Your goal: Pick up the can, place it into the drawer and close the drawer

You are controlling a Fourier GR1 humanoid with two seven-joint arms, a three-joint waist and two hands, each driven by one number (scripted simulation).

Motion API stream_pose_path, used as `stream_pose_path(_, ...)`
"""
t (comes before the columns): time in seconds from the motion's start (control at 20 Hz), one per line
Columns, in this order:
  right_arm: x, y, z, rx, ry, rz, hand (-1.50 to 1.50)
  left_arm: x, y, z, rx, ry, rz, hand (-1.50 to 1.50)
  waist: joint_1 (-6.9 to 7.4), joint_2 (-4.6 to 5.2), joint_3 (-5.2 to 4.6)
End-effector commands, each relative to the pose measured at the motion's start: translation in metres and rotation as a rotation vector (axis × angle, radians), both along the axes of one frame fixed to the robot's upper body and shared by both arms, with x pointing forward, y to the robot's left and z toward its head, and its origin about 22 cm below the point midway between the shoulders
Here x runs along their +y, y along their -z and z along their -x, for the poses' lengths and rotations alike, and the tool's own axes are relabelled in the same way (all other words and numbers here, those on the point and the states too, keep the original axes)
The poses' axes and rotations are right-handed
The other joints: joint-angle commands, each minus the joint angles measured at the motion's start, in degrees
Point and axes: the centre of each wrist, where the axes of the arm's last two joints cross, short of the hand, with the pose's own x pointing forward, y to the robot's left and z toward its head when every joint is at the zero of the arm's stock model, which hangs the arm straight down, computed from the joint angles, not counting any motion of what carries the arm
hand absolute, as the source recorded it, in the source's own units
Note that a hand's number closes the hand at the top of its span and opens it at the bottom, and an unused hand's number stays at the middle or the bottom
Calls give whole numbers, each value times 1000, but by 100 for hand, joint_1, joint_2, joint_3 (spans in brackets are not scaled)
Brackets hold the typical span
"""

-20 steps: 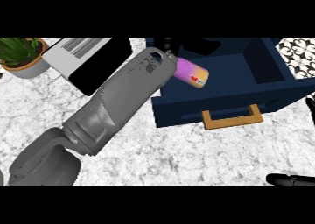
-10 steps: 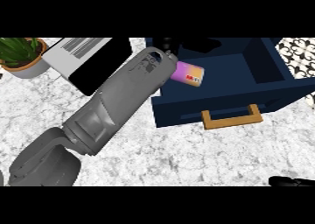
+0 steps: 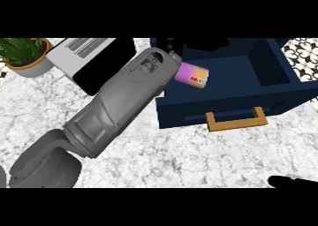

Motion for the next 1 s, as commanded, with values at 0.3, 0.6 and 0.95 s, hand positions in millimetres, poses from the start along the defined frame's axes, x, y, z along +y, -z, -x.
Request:
stream_pose_path(0.3, 19, -2, -14, -42, 56, 353, -150, -8, -14, 3, -40, -14, 56, -150, 273, -48, -2)
stream_pose_path(0.6, 35, 12, -46, -14, 99, 566, -150, -9, -11, 5, -37, -14, 44, -150, 426, -67, -2)
stream_pose_path(0.95, 64, 60, -65, 56, 169, 751, -150, -5, -32, 2, -38, -11, 57, -150, 686, -152, -9)
